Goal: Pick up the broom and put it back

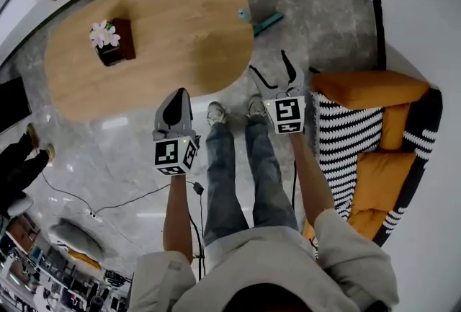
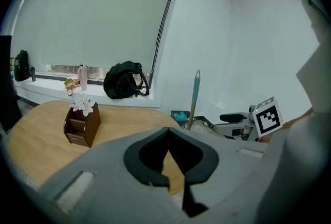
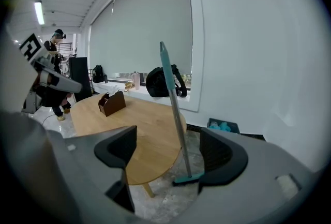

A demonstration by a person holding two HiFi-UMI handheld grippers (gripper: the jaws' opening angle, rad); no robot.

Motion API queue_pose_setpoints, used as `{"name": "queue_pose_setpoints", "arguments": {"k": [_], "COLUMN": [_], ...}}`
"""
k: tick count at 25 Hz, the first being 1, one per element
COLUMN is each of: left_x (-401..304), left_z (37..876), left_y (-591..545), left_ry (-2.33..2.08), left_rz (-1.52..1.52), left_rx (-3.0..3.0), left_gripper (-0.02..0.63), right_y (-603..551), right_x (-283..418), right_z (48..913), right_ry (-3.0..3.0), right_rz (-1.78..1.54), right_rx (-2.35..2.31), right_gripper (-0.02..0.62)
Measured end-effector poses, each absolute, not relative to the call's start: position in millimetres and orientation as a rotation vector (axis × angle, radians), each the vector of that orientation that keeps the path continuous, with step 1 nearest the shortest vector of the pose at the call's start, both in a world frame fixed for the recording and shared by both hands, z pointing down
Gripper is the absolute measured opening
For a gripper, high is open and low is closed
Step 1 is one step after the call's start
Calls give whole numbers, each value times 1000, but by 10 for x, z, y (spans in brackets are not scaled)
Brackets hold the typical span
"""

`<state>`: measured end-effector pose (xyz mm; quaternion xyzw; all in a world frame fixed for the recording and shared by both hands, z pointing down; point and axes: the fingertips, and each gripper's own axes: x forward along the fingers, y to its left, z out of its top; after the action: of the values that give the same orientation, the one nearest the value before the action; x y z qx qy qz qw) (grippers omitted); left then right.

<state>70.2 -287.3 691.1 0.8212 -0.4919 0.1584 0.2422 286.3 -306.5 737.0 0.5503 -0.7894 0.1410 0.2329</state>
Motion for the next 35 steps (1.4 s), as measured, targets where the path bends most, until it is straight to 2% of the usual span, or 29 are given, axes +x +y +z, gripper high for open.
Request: {"name": "queue_pose_setpoints", "arguments": {"k": [6, 17, 20, 25, 35], "left_x": [669, 532, 514, 466, 504], "left_z": [6940, 7032, 7039, 7032, 6998], "left_y": [-2866, -2802, -2815, -2831, -2818], "left_ry": [-1350, -1353, -1354, -1360, -1363], "left_rz": [438, 455, 456, 456, 453], "left_rx": [2233, 2196, 2198, 2194, 2203], "left_gripper": [2, 2, 2, 2, 2], "right_y": [-3456, -4041, -4151, -4207, -4078], "right_x": [2807, 2724, 2693, 2711, 2967], "right_z": [7502, 7824, 7837, 7872, 7812], "right_ry": [-2165, -2125, -2119, -2077, -2031], "right_rz": [384, 376, 353, 326, 294], "right_rx": [1507, 1478, 1474, 1476, 1518], "right_gripper": [360, 284, 248, 98, 91]}}
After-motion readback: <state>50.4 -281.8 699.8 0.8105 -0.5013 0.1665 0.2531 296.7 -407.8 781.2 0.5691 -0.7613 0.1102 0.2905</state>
